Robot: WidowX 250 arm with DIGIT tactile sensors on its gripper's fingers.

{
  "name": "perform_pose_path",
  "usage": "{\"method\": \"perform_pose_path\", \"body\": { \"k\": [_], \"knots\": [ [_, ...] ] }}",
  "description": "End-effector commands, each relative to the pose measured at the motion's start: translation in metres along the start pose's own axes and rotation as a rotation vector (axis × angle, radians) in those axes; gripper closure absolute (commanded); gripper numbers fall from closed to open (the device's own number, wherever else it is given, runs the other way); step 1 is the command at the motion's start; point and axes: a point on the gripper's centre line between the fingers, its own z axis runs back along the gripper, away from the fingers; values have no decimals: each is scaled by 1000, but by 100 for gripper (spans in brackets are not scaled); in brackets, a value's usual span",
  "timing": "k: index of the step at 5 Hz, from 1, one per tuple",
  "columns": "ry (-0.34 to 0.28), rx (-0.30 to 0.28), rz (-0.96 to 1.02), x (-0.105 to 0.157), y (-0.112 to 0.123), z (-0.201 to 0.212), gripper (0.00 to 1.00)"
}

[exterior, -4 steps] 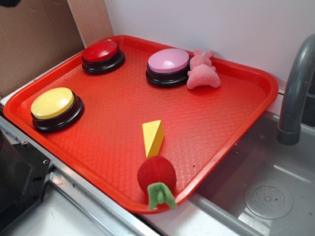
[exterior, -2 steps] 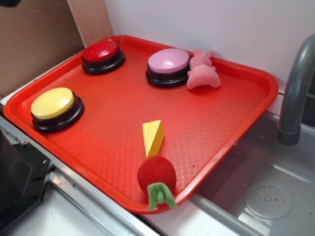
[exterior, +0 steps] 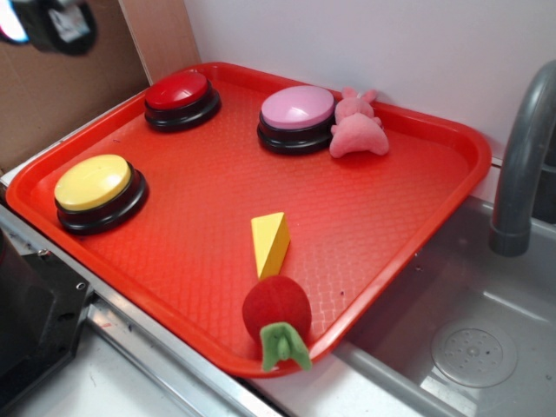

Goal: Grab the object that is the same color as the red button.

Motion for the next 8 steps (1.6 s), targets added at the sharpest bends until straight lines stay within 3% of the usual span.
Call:
{"method": "perform_pose_path", "body": {
  "k": [1, 2, 4, 5, 6, 7, 8],
  "knots": [
    [59, -1, 230, -2, -50, -54, 0],
    [65, 27, 326, 0, -65, -77, 0],
    [-59, 226, 503, 21, -82, -137, 0],
    [-90, 103, 518, 23, -89, -163, 0],
    [-122, 89, 542, 18, -86, -175, 0],
    [-125, 51, 585, 16, -85, -182, 21],
    [-93, 51, 565, 15, -89, -190, 100]
  ]
}}
